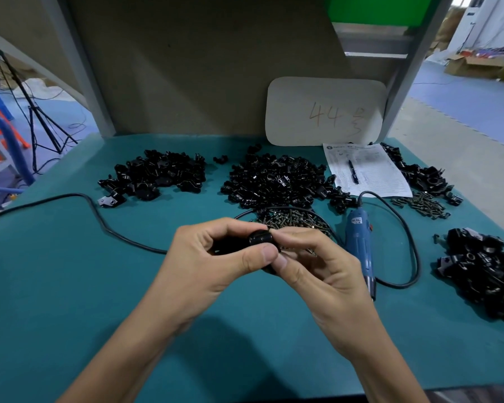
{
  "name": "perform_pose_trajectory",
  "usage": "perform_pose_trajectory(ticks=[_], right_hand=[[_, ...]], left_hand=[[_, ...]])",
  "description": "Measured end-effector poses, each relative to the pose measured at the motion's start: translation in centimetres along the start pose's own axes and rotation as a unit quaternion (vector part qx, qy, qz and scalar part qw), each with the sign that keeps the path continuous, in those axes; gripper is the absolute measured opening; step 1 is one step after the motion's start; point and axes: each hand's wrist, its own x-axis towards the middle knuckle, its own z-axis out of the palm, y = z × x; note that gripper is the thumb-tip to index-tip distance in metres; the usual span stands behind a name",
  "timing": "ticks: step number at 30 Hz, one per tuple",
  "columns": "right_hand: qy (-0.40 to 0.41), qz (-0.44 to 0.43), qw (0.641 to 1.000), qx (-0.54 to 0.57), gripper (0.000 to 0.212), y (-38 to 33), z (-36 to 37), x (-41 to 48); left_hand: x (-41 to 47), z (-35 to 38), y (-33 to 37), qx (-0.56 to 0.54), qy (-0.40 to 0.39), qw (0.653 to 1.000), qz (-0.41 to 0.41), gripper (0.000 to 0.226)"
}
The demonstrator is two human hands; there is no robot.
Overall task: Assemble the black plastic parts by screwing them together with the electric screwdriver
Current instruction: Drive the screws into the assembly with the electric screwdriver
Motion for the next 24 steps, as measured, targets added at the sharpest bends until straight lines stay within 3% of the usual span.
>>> perform_pose_trajectory(ticks=[9, 14, 16, 17, 19, 20, 21, 24], right_hand=[[0.005, 0.008, 1.0, 0.023, 0.023, 0.6, 0.6, -0.3], [-0.05, 0.055, 0.997, 0.016, 0.026, 1.7, -1.4, 0.9], [0.004, 0.092, 0.988, -0.121, 0.02, 3.5, -3.6, 2.4], [0.027, 0.114, 0.956, -0.267, 0.019, 4.7, -5.0, 3.4], [-0.011, 0.188, 0.823, -0.536, 0.023, 7.2, -7.2, 5.0], [-0.031, 0.221, 0.768, -0.6, 0.026, 8.5, -8.0, 5.5], [-0.041, 0.235, 0.745, -0.623, 0.025, 9.6, -8.5, 5.9], [-0.047, 0.2, 0.739, -0.641, 0.015, 11.6, -9.1, 6.6]], left_hand=[[0.1, -0.5, -0.8, 0.003, -0.003, 1.0, 0.004, 0.024], [0.6, -1.1, -1.4, 0.033, 0.03, 0.999, -0.007, 0.03], [1.1, -1.6, -1.7, 0.042, 0.059, 0.997, -0.009, 0.031], [1.4, -1.8, -1.8, 0.039, 0.069, 0.997, -0.01, 0.029], [1.9, -2.2, -1.9, 0.041, 0.082, 0.996, -0.012, 0.028], [2.0, -2.4, -2.0, 0.042, 0.087, 0.995, -0.013, 0.029], [2.2, -2.5, -2.1, 0.042, 0.091, 0.995, -0.013, 0.03], [2.4, -2.8, -2.3, 0.044, 0.091, 0.995, -0.013, 0.034]])
